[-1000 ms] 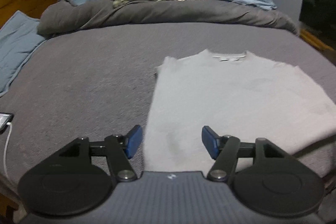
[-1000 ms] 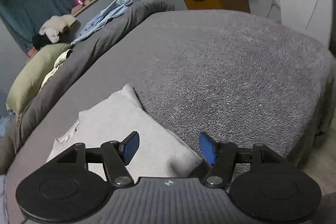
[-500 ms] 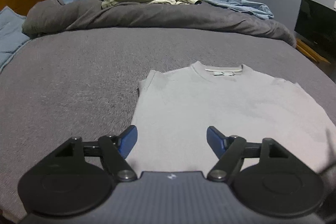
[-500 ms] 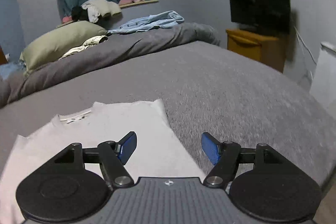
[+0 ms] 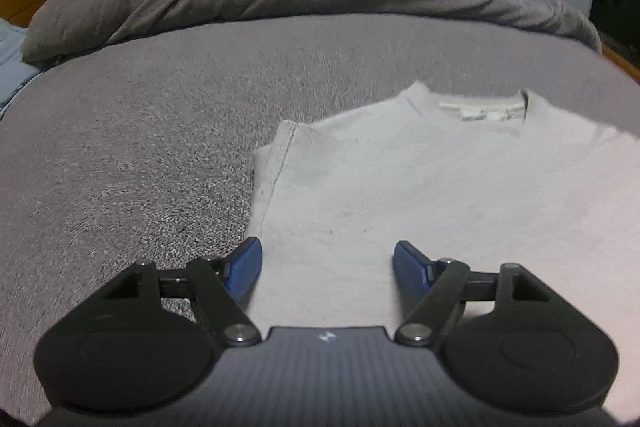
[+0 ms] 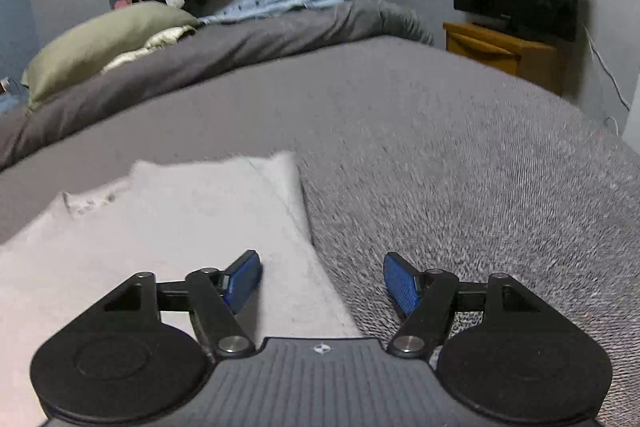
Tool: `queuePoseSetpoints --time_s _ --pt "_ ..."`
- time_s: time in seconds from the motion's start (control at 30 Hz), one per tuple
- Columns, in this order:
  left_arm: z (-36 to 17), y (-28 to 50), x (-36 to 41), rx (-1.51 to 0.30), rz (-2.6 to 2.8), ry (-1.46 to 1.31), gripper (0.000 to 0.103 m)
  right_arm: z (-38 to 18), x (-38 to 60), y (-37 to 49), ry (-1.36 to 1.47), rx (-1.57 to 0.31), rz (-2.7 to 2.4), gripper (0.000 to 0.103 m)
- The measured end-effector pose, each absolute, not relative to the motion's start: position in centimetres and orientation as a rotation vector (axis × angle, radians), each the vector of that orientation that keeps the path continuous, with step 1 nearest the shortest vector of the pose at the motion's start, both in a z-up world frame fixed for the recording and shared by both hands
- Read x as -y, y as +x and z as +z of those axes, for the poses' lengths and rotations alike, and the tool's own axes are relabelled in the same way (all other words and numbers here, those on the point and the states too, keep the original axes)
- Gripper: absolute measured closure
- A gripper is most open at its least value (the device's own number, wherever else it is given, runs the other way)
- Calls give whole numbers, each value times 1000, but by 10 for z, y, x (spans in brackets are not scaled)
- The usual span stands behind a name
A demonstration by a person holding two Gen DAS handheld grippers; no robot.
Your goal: Fold small clothes
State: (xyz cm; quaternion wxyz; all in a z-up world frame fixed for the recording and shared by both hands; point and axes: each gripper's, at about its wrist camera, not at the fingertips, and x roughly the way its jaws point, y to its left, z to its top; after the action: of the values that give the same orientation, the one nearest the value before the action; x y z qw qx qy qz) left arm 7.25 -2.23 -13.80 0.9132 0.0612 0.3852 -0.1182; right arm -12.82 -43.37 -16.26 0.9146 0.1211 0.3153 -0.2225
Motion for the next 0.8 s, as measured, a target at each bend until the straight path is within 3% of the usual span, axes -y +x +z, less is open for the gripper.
queuePoseSetpoints --time_s 0.1,0.27,0.43,0.7,0.8 --pt "-151 81 14 -790 -218 109 10 -179 444 -125 271 -658 -465 20" --pt "-165 95 -11 -825 -220 -91 10 -190 450 -121 292 -645 -476 17" --pt "-156 95 3 -812 -176 -19 10 -184 445 -116 280 -654 -499 18" --pt "-118 48 82 -548 -314 183 10 -158 401 -118 218 -539 -370 17" --pt "-124 38 109 -588 -473 224 10 -155 375 -114 172 -541 -214 15"
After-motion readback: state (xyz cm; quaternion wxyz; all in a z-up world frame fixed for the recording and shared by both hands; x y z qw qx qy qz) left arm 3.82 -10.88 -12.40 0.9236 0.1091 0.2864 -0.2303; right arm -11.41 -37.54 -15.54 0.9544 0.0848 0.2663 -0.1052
